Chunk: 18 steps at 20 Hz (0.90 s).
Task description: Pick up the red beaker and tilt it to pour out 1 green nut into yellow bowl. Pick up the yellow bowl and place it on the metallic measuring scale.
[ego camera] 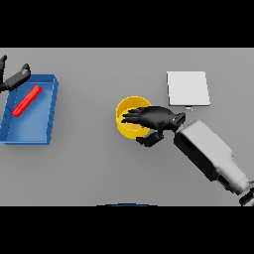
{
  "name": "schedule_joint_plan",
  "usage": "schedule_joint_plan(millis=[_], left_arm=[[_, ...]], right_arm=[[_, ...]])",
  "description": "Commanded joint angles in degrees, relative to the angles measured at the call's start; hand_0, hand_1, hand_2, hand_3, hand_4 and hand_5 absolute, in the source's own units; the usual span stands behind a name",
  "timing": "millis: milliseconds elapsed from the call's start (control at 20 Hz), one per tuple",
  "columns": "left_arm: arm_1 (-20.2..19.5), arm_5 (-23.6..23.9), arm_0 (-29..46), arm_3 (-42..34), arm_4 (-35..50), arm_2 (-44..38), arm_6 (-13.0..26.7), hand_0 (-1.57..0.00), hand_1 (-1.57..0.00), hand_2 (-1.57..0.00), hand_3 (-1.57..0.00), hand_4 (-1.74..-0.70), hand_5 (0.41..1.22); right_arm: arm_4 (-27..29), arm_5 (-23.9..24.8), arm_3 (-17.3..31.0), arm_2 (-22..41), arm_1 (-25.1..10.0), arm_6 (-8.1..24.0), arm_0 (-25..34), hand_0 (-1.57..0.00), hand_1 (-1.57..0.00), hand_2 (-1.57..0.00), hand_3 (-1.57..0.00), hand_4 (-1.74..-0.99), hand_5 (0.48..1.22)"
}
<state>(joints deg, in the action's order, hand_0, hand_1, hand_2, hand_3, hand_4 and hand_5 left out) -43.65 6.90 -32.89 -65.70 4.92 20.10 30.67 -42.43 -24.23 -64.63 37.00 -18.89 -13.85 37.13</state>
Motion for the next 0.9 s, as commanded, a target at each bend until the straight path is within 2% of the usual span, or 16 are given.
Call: schedule_joint_plan(millis=[0, 50, 150, 250, 300, 400, 550, 600, 700, 850], left_arm=[[0.19, 0.34, 0.26, -0.28, 0.0, 0.04, -0.11, 0.0, 0.0, 0.0, 0.0, -0.8, 0.73], [0.03, 0.03, -0.28, -0.33, 0.25, -0.2, 0.12, 0.0, 0.0, 0.0, 0.0, -0.8, 0.73], [-0.07, 0.25, 0.13, -0.8, 0.03, 0.02, 0.05, 0.0, 0.0, 0.0, 0.0, -0.79, 0.729], [0.27, 0.2, -0.09, -0.31, -0.34, 0.39, 0.1, 0.0, 0.0, 0.0, 0.0, -0.79, 0.732], [0.08, 0.21, -0.29, -0.16, -0.21, 0.08, 0.0, 0.0, 0.0, 0.0, 0.0, -0.79, 0.733], [0.6, 0.31, -0.81, -0.02, -0.24, 0.21, -0.06, 0.0, 0.0, 0.0, 0.0, -0.79, 0.736], [0.49, 0.19, -0.47, -0.02, -0.17, 0.24, 0.04, 0.0, 0.0, 0.0, 0.0, -0.79, 0.732], [0.57, 0.57, -0.17, -0.79, -0.31, 0.43, -0.16, 0.0, 0.0, 0.0, 0.0, -0.79, 0.73], [0.05, 0.46, 0.32, -0.36, -0.15, 0.04, -0.58, 0.0, 0.0, 0.0, 0.0, -0.79, 0.725], [-0.19, 0.2, -0.27, -0.02, -0.41, 0.04, -0.49, 0.0, 0.0, 0.0, 0.0, -0.78, 0.727]], right_arm=[[0.06, -0.31, -0.14, -0.08, 0.04, 0.39, 0.29, -0.07, -0.07, -0.14, -0.18, -1.365, 0.838], [-0.01, -0.46, -0.31, 0.01, -0.14, 0.38, 0.23, -0.17, -0.14, -0.2, -0.24, -1.396, 0.875], [-0.71, -0.3, 0.41, 0.69, 0.19, -0.02, 0.64, -0.47, -0.38, -0.38, -0.42, -1.479, 0.999], [-0.8, -0.11, 1.31, 0.92, -0.12, -2.02, 0.97, -0.78, -0.65, -0.59, -0.83, -1.469, 1.079], [-0.51, -0.57, 1.32, 0.88, 0.09, -1.52, 1.13, -0.94, -0.81, -0.79, -0.98, -1.521, 1.108], [-0.19, -0.91, 0.84, 0.93, -0.38, -1.48, 1.12, -1.17, -1.08, -1.07, -1.03, -1.594, 1.148], [-0.12, -1.76, -0.72, 0.99, -1.09, -0.74, 0.88, -1.36, -1.32, -1.31, -1.11, -1.659, 1.184], [-0.01, -2.42, -1.51, 0.8, -1.0, 1.37, 0.86, -1.41, -1.37, -1.37, -1.13, -1.673, 1.191], [0.15, -2.72, -1.87, 0.35, -1.25, 2.14, 1.63, -1.46, -1.44, -1.44, -1.21, -1.692, 1.202], [2.02, -4.59, -5.02, -1.04, -2.67, 2.84, 1.8, -1.52, -1.51, -1.5, -1.35, -1.711, 1.211]])
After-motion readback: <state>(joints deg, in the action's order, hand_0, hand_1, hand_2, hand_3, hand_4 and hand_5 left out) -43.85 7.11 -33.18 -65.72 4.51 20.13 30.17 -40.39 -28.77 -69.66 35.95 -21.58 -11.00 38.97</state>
